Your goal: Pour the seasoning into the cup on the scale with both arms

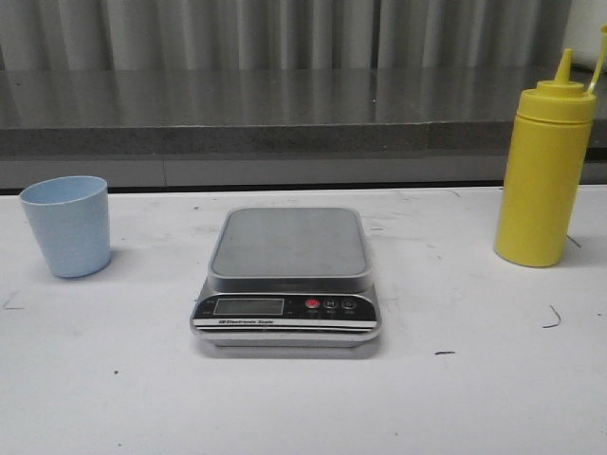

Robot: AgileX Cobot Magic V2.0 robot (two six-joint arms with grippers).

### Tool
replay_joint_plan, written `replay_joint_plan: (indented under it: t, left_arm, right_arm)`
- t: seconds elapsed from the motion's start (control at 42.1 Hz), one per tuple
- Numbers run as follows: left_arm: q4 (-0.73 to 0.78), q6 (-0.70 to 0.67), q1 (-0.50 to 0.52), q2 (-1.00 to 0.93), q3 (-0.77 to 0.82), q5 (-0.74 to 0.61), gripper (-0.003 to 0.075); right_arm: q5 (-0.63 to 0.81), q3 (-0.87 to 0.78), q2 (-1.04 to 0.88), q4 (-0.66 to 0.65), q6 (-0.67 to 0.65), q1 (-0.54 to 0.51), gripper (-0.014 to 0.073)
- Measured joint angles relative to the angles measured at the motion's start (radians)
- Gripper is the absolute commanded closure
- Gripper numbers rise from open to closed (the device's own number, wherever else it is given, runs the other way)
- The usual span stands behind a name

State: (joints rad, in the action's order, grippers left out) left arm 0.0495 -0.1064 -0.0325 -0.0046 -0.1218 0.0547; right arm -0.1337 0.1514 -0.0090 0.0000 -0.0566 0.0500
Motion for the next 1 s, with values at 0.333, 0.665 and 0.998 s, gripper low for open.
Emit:
replay_joint_plan:
  t: [0.333,0.665,0.998]
  left_arm:
    - [0.018,0.000,0.000,0.216,-0.516,0.355,0.0740]
    - [0.019,0.000,0.000,0.438,-0.600,0.526,0.0740]
    - [0.019,0.000,0.000,0.546,-0.543,0.545,0.0739]
  right_arm:
    - [-0.268,0.382,0.214,-0.036,0.000,0.000,0.0661]
    - [-0.379,0.438,0.463,-0.040,0.000,0.000,0.0661]
    - [-0.403,0.438,0.615,-0.040,0.004,0.000,0.0610]
